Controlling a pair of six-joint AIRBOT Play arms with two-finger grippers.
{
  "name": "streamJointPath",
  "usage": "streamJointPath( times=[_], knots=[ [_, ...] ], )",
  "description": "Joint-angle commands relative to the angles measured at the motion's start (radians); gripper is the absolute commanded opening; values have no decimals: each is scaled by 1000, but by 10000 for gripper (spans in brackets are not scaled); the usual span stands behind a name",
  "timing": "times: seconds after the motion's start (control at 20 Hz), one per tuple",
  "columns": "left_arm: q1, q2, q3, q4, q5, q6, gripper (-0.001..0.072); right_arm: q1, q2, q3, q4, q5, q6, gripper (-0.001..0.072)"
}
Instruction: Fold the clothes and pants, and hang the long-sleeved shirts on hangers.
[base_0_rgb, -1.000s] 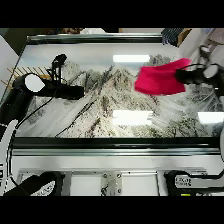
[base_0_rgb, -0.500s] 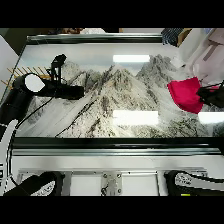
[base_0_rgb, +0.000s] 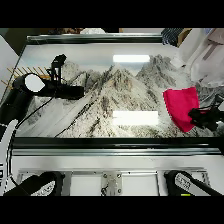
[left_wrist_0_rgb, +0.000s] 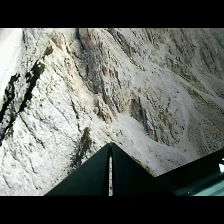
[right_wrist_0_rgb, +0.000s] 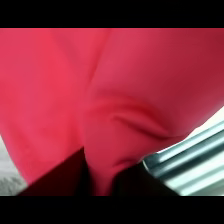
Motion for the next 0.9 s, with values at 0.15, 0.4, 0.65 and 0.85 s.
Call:
streamJointPath(
  times=[0.15, 0.4, 0.65, 0.85],
  knots=[
    [0, 1, 0, 1, -14, 2, 8, 2, 100, -57, -3, 132, -54, 544],
    [-2, 1, -2, 0, -43, 2, 9, 47, 389, -46, 53, 153, -86, 543],
    [-1, 1, -53, -2, -35, 1, 8, 288, 577, -67, 218, 45, -86, 533],
    [-1, 0, -104, 0, -18, 2, 8, 526, 571, -87, 230, -7, -86, 194]
  ],
)
